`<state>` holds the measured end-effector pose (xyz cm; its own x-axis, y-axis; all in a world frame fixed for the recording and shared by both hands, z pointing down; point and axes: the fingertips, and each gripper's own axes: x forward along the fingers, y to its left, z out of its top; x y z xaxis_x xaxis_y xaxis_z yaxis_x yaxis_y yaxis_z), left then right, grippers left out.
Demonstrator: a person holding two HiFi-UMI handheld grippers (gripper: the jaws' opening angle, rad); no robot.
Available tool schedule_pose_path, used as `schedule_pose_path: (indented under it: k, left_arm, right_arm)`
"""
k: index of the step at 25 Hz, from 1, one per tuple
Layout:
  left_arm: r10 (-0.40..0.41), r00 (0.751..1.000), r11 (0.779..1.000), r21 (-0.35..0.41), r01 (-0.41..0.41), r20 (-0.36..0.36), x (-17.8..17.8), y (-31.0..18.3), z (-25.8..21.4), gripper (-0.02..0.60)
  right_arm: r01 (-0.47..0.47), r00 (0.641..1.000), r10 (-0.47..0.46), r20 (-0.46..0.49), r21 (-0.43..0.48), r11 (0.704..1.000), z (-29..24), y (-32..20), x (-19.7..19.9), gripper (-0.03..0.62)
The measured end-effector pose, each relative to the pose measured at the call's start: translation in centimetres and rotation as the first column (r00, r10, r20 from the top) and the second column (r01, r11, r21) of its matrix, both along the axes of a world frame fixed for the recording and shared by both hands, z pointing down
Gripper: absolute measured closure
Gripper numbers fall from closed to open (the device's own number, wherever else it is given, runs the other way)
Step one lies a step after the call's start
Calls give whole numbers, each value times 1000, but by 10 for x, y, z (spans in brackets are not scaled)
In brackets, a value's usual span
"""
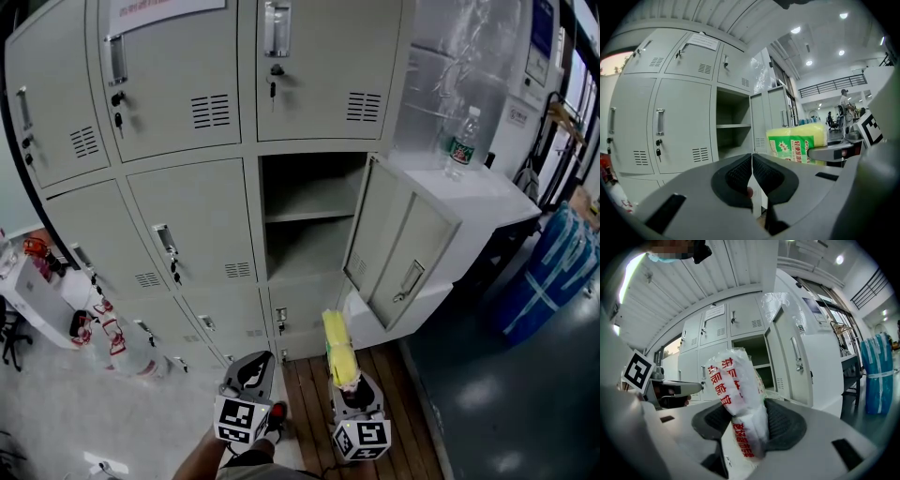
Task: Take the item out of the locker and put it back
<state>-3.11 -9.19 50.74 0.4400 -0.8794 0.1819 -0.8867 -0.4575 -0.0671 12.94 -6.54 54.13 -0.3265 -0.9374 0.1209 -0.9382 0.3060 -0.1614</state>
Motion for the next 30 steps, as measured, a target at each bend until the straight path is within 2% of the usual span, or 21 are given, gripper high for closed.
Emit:
schedule_pose_path:
  k: [11,19,22,30]
  left_arm:
    - [-19,1000,1000,-22,19,7,-10,-16,4,552]
    - [-24,1000,1000,-2,24,-2,-20,-51,-13,552]
    - [-30,1000,1000,7,30,-2,-25,-66,-16,552]
    - [-13,1000,1000,26,13,-12,-34,-103,-31,552]
  right_arm:
    - [23,1000,-23,1,13,1000,-6,-20,-10,376]
    - [38,999,-35,-31,81,996,-43,-60,-19,376]
    - [49,997,-41,-68,127,991,-64,-82,-24,376]
    - [103,961,-20,-277,289,952,-132,-149,-39,376]
